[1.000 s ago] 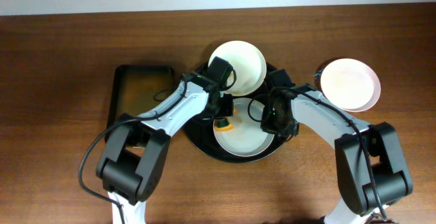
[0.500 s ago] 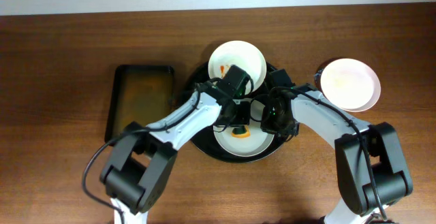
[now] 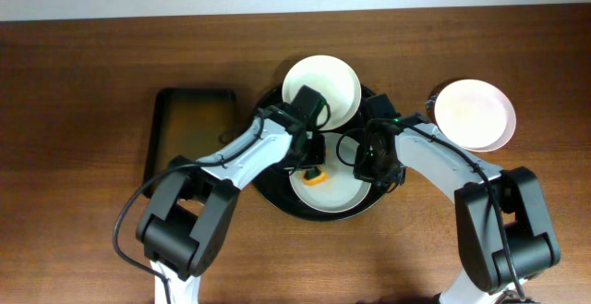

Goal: Clean dirty plates on tray and stack at the side

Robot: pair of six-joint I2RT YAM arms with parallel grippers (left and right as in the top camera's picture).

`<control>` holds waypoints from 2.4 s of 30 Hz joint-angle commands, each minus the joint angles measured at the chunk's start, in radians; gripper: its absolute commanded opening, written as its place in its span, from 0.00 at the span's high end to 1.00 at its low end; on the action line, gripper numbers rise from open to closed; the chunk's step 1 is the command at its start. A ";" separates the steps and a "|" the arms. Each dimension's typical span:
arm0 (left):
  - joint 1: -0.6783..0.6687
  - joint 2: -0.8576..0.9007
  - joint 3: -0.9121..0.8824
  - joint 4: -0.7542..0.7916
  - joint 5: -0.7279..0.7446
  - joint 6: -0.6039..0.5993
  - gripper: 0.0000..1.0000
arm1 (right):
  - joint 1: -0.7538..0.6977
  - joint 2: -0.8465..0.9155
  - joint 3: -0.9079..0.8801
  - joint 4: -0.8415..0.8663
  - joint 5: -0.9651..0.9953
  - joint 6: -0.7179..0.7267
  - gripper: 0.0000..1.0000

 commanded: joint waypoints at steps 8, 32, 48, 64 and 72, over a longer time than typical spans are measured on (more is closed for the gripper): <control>0.073 -0.137 0.013 -0.035 -0.254 0.075 1.00 | -0.003 0.046 -0.051 -0.027 0.056 0.013 0.95; 0.419 -0.279 -0.352 0.074 -0.369 0.175 1.00 | -0.003 0.046 -0.051 -0.034 0.056 0.013 0.95; 0.464 -0.496 -0.288 0.103 -0.301 0.319 1.00 | -0.003 0.046 -0.051 -0.045 0.056 0.013 0.96; -0.018 -0.301 -0.284 0.352 -0.074 0.163 1.00 | -0.003 0.046 -0.051 -0.045 0.056 0.013 0.96; -0.083 -0.132 -0.284 0.436 -0.192 0.167 1.00 | -0.003 0.046 -0.051 -0.054 0.056 0.013 0.96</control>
